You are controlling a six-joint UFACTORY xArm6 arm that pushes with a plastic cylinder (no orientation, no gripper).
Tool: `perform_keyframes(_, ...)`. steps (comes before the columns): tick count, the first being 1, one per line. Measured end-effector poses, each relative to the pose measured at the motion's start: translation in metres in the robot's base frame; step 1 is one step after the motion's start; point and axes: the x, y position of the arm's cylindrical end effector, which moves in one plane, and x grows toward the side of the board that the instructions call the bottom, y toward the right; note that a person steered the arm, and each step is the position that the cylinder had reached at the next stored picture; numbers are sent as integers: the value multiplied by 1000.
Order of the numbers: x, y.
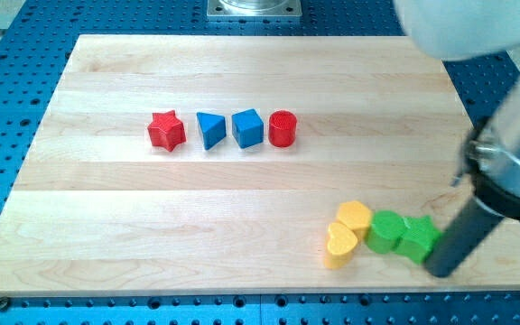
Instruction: Slide the yellow blocks below the red circle
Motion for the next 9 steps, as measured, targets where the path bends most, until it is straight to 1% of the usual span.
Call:
perform_keyframes(1,-22,-26)
perform_keyframes(2,-27,-31)
perform_keyframes(3,18,-33)
perform_keyframes(5,20,-95)
perform_keyframes(7,-7,-95)
perform_keyframes(9,-47,-95)
